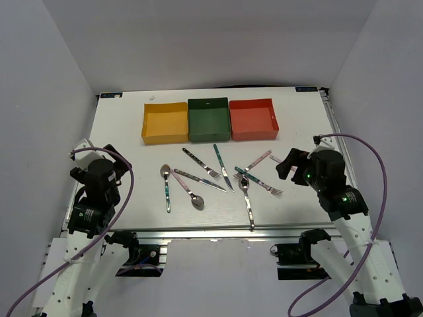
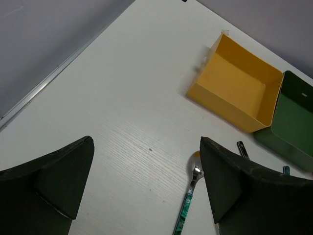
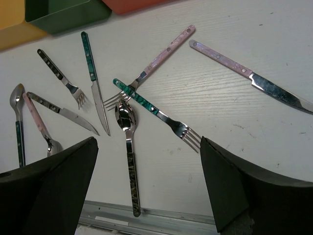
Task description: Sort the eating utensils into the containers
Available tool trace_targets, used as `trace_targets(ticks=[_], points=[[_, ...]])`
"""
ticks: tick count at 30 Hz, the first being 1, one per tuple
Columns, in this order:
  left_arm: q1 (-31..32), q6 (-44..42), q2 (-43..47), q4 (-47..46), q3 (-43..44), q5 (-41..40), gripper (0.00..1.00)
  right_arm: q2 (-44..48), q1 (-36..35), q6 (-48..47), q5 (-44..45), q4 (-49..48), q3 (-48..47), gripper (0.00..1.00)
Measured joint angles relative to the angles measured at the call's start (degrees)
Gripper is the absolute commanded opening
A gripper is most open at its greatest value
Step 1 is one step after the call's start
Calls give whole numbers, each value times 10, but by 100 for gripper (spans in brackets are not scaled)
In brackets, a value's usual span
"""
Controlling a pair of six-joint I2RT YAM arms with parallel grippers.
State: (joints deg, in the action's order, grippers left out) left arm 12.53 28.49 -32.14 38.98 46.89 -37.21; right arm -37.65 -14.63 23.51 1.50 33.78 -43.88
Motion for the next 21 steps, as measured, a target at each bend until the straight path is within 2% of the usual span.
trace_targets(ticks=[4,11,14,18,21], points=[[0,0,0,0,0,0,98,-2,0,-2,-15,0,0,89],[0,0,0,0,0,0,98,-6,0,17,-137,-49,2,89],[0,0,0,0,0,0,98,-36,-16,31,-142,-61,2,89],[0,0,0,0,0,0,98,-123,-121,47,-77,-61,-7,89],[0,0,-5,0,0,2,98,-209,-250,69,18,-57,-16,89]])
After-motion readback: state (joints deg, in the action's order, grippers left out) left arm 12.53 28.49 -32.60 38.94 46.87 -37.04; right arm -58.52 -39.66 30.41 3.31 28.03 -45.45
